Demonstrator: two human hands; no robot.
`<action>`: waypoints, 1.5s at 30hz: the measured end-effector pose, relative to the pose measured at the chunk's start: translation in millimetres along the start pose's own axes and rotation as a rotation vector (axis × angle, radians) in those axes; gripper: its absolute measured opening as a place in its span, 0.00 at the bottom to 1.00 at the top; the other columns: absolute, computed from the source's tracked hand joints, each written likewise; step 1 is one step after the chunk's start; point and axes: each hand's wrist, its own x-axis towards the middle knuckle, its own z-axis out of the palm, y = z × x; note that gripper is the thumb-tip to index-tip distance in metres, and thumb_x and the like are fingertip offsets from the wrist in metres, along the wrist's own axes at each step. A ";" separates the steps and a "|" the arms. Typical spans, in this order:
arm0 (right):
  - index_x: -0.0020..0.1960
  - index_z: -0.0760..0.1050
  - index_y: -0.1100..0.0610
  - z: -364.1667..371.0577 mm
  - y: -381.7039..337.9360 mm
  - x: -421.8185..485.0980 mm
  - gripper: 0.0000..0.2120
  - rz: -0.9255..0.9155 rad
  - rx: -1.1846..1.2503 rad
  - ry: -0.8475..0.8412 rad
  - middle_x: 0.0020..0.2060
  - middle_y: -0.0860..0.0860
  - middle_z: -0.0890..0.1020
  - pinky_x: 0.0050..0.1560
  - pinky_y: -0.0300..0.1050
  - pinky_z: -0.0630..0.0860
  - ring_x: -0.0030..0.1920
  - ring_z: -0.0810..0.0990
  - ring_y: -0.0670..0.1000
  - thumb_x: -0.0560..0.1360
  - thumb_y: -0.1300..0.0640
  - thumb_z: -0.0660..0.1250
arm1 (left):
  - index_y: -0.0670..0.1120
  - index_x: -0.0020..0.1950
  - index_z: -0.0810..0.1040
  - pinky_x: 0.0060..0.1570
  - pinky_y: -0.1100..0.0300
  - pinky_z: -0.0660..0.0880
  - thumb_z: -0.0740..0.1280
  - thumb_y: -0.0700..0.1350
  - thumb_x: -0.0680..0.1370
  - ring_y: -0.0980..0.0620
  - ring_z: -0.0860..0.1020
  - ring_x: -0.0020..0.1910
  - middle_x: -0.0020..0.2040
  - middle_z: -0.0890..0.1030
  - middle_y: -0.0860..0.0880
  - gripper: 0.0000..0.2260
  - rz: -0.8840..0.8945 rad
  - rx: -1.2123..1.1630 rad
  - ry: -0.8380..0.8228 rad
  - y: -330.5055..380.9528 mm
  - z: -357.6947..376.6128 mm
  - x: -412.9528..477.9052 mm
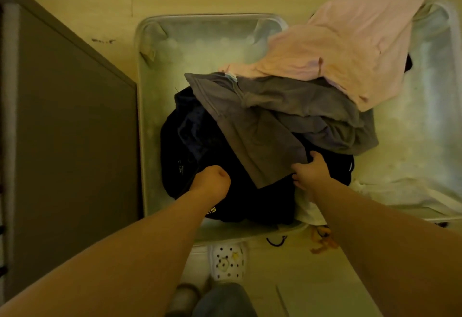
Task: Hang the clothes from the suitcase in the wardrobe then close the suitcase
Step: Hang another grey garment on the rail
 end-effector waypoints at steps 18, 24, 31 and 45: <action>0.52 0.72 0.59 18.1 -54.9 -174.0 0.07 0.042 0.083 -0.616 0.39 0.54 0.78 0.36 0.41 0.70 0.31 0.70 0.48 0.78 0.61 0.57 | 0.40 0.53 0.75 0.44 0.50 0.75 0.57 0.32 0.78 0.42 0.76 0.43 0.48 0.77 0.37 0.10 0.022 -0.576 -0.079 51.7 -61.1 -94.8; 0.69 0.67 0.55 -4.2 -93.2 -225.5 0.24 0.109 0.598 -0.337 0.63 0.57 0.74 0.61 0.53 0.70 0.63 0.73 0.59 0.79 0.43 0.58 | 0.42 0.63 0.75 0.51 0.48 0.77 0.57 0.33 0.80 0.40 0.77 0.54 0.57 0.78 0.39 0.15 0.238 -0.574 -0.178 85.7 -104.4 -169.4; 0.69 0.67 0.62 -35.4 -152.8 -294.6 0.21 0.004 0.628 -0.190 0.61 0.60 0.75 0.39 0.50 0.75 0.42 0.77 0.58 0.77 0.59 0.63 | 0.41 0.64 0.72 0.46 0.54 0.74 0.54 0.32 0.79 0.47 0.76 0.42 0.44 0.78 0.43 0.16 0.316 -0.659 -0.348 91.1 -159.7 -266.9; 0.20 0.66 0.61 -92.8 -152.3 -547.7 0.28 -0.392 0.746 -0.228 0.21 0.58 0.70 0.31 0.43 0.63 0.28 0.67 0.54 0.79 0.64 0.50 | 0.41 0.45 0.75 0.56 0.55 0.69 0.55 0.48 0.82 0.46 0.74 0.49 0.45 0.77 0.42 0.14 0.302 -0.757 -0.434 88.2 -204.5 -455.5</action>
